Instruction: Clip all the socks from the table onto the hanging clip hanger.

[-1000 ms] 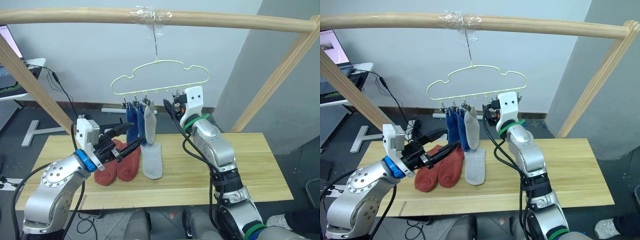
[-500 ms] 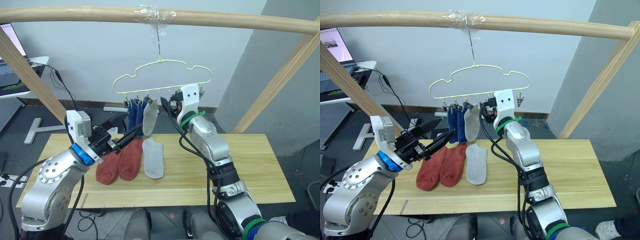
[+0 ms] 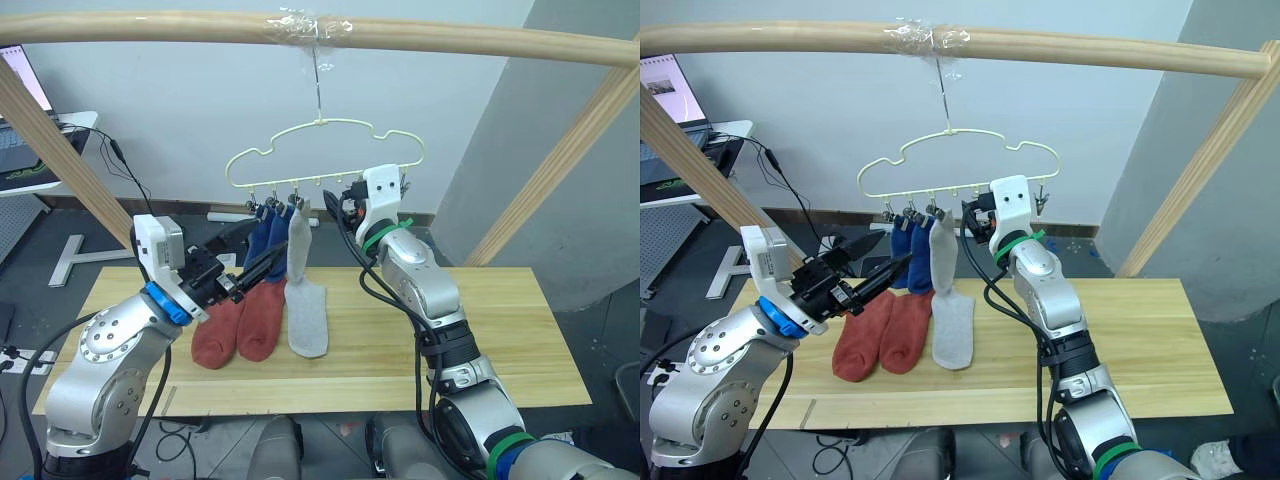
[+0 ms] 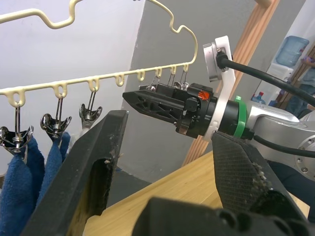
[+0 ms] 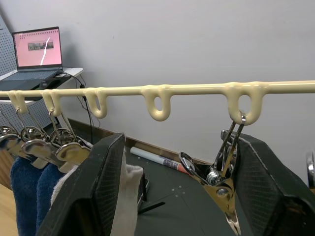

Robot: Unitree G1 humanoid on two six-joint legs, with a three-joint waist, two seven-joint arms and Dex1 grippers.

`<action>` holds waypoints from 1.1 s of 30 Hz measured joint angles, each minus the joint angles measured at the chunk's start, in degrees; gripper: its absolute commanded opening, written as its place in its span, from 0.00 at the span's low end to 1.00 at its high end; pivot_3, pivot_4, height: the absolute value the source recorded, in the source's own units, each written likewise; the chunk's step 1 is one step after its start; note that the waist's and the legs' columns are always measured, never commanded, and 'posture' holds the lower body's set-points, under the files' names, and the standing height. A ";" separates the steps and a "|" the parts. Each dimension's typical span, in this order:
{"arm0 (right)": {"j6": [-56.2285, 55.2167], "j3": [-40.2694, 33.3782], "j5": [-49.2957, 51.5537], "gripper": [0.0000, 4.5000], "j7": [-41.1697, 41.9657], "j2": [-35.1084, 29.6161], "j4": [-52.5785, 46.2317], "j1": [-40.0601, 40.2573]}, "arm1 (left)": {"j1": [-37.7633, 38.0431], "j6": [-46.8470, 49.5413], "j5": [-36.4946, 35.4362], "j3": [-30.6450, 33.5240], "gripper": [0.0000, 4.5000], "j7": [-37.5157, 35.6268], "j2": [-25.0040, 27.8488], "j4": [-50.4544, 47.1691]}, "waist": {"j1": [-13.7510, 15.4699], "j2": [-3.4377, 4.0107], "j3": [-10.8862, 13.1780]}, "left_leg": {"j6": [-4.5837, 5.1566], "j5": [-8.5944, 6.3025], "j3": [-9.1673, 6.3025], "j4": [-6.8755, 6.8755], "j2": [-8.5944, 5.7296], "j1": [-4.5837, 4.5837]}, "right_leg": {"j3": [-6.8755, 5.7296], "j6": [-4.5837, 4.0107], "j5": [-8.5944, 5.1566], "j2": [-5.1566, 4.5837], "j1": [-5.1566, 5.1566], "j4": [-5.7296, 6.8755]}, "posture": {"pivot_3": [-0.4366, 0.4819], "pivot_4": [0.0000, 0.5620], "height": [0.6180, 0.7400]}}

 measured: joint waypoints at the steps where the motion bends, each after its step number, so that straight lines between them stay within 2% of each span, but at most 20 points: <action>1: 0.00 -0.05 0.00 0.73 -0.02 0.01 0.00 0.00 | 0.00 0.12 -0.02 0.00 0.69 0.02 0.00 -0.03 | 0.00 0.00 0.01 | 0.00 0.00 0.00 0.00 0.00 0.00 | 0.00 0.00 0.00 0.00 0.00 0.00 | 0.52 0.36 1.00; 4: 0.00 -0.39 0.01 0.58 -0.20 -0.01 0.05 -0.01 | 0.00 0.45 -0.02 0.00 0.69 0.12 -0.09 -0.03 | 0.00 0.01 0.04 | 0.00 0.00 0.00 0.00 0.00 -0.02 | 0.00 0.00 0.00 0.00 -0.04 0.00 | 0.52 0.36 1.00; 9: -0.05 -1.30 0.02 0.19 -0.30 -0.05 0.16 -0.10 | -0.01 0.54 -0.02 -0.02 0.69 0.61 -0.52 -0.04 | 0.01 0.00 0.04 | 0.00 0.00 0.02 0.01 0.00 -0.35 | 0.01 0.00 0.01 0.00 -0.42 0.04 | 0.52 0.36 1.00; 13: -0.14 -1.81 0.02 0.00 -0.31 -0.03 0.18 -0.48 | -0.12 0.55 0.06 -0.33 0.69 1.07 -0.54 -0.05 | 0.01 0.00 0.04 | 0.00 0.00 0.04 -0.01 0.00 -0.39 | 0.01 0.00 0.01 0.00 -0.46 0.04 | 0.52 0.36 1.00; 20: -0.14 -1.90 0.02 0.00 -0.49 -0.12 0.71 -1.02 | -0.20 0.86 0.73 -1.75 0.69 1.72 -0.64 -0.06 | 0.01 0.01 0.05 | 0.00 0.00 0.06 -0.02 0.00 -0.39 | 0.03 0.00 0.01 0.00 -0.47 0.03 | 0.51 0.37 1.00; 24: -0.13 -1.74 -0.06 0.00 0.53 -1.60 0.85 -1.11 | 2.95 6.04 5.83 -7.79 0.69 2.58 2.79 1.58 | -0.11 0.08 0.09 | 0.00 0.00 0.09 -0.04 -0.01 -0.38 | 0.05 0.00 0.00 0.00 -0.48 0.03 | 0.49 0.36 1.00; 27: -0.14 -1.76 -0.11 0.00 1.59 -3.06 0.99 -1.35 | 3.58 6.17 12.80 -15.38 0.69 2.59 2.67 8.51 | -0.17 0.13 0.13 | 0.00 0.00 0.10 -0.03 -0.01 -0.38 | 0.04 0.00 0.00 0.00 -0.49 0.02 | 0.47 0.36 1.00; 31: -0.03 -1.81 -0.03 0.00 1.65 -3.28 0.99 -1.40 | -1.03 0.35 23.57 -23.83 0.69 4.39 -2.19 22.85 | 0.01 0.15 0.15 | 0.01 0.01 0.10 0.00 0.00 -0.39 | 0.03 0.00 0.01 0.01 -0.49 0.04 | 0.45 0.35 1.00; 33: 0.26 -1.77 -0.04 0.00 1.50 -3.14 0.73 -1.22 | -5.60 -3.22 27.68 -25.62 0.69 6.48 -6.44 31.80 | 0.22 0.17 0.16 | 0.01 0.01 0.11 0.03 -0.02 -0.40 | 0.03 0.00 0.01 0.00 -0.50 0.06 | 0.44 0.34 1.00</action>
